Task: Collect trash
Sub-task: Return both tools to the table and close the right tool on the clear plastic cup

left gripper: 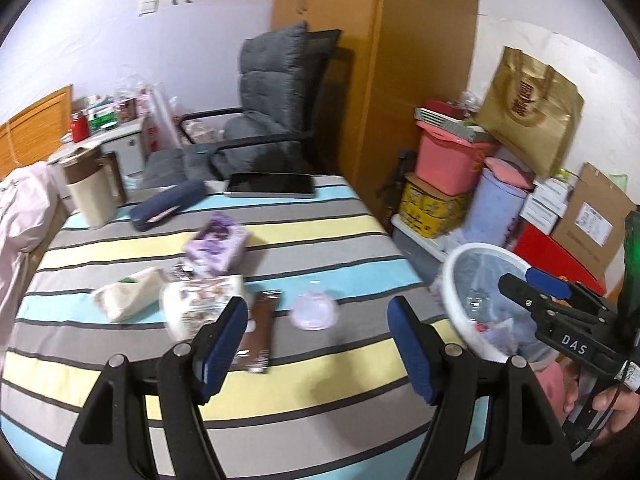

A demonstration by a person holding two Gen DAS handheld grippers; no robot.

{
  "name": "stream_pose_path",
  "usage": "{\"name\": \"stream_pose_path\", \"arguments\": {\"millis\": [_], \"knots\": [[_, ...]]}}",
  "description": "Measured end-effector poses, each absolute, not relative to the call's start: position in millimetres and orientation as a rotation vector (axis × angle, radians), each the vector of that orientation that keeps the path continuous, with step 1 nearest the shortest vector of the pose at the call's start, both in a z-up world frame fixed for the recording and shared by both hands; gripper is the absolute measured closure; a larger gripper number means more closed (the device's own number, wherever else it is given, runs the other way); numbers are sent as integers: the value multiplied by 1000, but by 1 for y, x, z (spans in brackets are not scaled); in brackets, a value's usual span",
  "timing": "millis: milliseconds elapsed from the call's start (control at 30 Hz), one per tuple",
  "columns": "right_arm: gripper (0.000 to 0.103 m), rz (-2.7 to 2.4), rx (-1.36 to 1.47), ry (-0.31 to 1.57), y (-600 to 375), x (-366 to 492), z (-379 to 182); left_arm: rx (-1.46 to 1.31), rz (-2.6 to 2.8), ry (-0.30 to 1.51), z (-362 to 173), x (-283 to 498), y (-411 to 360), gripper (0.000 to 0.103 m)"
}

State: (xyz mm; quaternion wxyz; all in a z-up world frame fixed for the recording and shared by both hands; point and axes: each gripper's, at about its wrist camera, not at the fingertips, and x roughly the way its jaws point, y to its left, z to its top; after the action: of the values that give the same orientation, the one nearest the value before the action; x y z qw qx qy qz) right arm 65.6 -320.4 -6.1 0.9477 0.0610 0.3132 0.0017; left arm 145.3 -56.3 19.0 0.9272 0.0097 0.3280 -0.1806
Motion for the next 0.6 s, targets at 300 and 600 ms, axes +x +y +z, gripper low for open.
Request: {"name": "stream_pose_path", "arguments": {"millis": [300, 600], "knots": [[39, 106, 72, 649, -270, 85, -6, -26, -264, 667, 17, 155, 6, 28], [39, 172, 42, 698, -235, 107, -19, -48, -200, 690, 7, 170, 56, 27]]}}
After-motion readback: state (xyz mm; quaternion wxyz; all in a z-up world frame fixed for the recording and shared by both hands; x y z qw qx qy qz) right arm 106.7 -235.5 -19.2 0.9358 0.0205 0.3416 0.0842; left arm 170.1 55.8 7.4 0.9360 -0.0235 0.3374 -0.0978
